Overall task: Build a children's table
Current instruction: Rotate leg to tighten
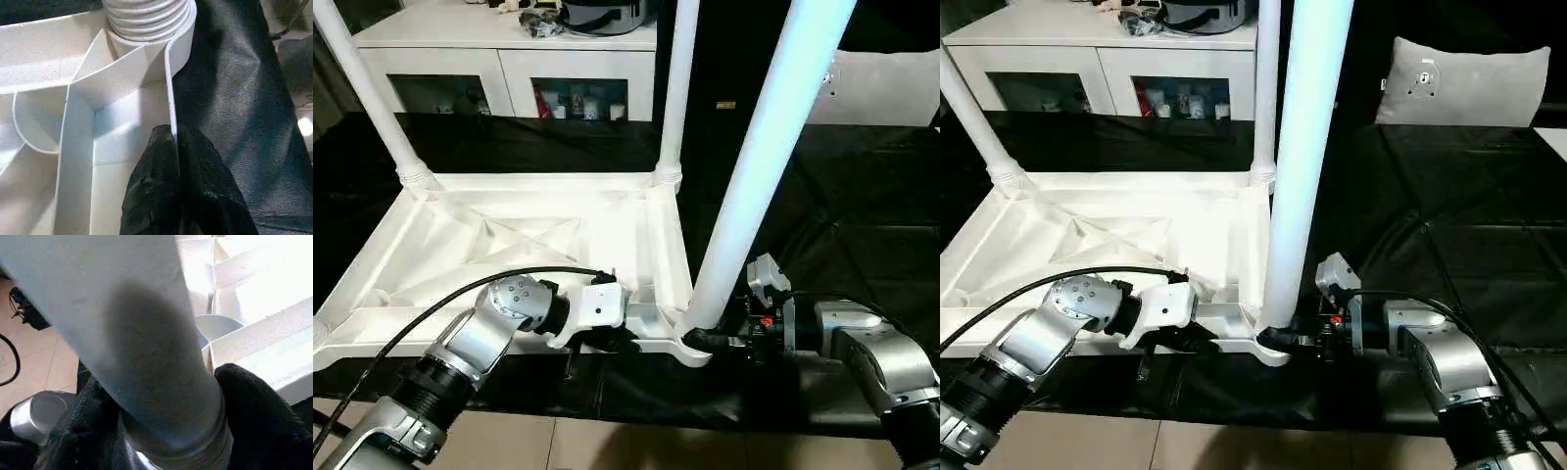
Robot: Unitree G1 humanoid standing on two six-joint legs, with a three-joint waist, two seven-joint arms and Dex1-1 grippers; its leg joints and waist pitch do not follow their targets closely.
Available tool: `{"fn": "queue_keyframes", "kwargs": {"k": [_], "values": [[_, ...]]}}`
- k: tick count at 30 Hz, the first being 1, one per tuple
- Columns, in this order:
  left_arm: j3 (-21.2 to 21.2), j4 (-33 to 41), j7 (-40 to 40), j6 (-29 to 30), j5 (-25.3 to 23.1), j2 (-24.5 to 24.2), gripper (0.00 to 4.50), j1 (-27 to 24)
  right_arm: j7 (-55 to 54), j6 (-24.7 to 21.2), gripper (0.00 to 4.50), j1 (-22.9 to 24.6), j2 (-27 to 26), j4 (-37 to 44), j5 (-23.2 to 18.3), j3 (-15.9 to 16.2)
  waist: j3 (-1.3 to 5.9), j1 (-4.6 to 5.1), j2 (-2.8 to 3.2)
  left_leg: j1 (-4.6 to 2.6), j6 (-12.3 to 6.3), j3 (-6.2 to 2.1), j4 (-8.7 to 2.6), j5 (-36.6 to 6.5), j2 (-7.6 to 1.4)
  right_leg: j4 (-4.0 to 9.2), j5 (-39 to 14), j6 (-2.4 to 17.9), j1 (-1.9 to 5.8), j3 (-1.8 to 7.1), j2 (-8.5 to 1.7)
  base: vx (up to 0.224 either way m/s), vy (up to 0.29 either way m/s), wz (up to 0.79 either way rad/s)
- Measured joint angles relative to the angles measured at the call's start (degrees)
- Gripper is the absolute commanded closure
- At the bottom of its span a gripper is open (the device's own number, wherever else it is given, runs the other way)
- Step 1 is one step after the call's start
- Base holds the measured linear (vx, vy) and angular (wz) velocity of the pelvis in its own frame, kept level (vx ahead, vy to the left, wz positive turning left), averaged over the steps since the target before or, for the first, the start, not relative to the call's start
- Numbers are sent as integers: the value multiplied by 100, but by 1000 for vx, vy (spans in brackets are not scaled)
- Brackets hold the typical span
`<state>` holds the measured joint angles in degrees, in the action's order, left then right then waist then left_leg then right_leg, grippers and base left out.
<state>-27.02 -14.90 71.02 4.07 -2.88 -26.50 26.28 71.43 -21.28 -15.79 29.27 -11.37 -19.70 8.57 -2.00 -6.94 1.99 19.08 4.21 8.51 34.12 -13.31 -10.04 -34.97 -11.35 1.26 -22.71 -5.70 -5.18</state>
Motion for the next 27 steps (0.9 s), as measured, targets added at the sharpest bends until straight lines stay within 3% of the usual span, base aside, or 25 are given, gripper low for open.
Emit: {"fn": "queue_keyframes", "kwargs": {"k": [8, 14, 18, 22, 24, 27], "values": [[52, 120, -22, 177, 49, 11, 450, -108, -108, -50, 187, 182, -75, 145, -45, -92, 8, -3, 10, 0, 0, 0, -2, -1, 0, 1, -2, 0, 1, 0, 0, 0, 0, 0], [382, 392, -615, 1176, 74, 376, 450, -384, -988, 120, 187, 467, -680, 126, -23, -390, 48, 68, 47, -37, 36, 2, -1, -14, 4, 2, -8, -12, 32, 3, -2, 0, 0, 0], [604, 416, -1498, 1964, 32, 1001, 450, -485, -2252, 288, 188, 445, -1311, -126, 158, -742, 39, 284, 43, -102, 53, 4, -1, -5, 6, 38, -26, -43, 86, 2, -3, 0, 0, 0], [830, 436, -2669, 2552, -135, 1887, 450, -532, -3723, 434, 189, 100, -2020, -528, 379, -1118, 34, 512, 44, -88, 52, 3, -16, -3, 10, 112, -25, -43, 88, -8, -2, 0, 0, 0], [866, 313, -3296, 2779, -316, 2335, 450, -410, -4550, 558, 189, -136, -2364, -770, 515, -1273, 28, 532, 33, -83, 52, 2, -16, -3, 12, 129, -25, -43, 89, -9, -2, 0, 0, 0], [833, 224, -3677, 2807, -467, 2548, 450, -333, -5142, 877, 189, -266, -2589, -1013, 639, -1287, 30, 527, 36, -62, 43, 1, -32, 2, 12, 154, -23, -46, 82, -13, -1, 0, 0, 0]]}}
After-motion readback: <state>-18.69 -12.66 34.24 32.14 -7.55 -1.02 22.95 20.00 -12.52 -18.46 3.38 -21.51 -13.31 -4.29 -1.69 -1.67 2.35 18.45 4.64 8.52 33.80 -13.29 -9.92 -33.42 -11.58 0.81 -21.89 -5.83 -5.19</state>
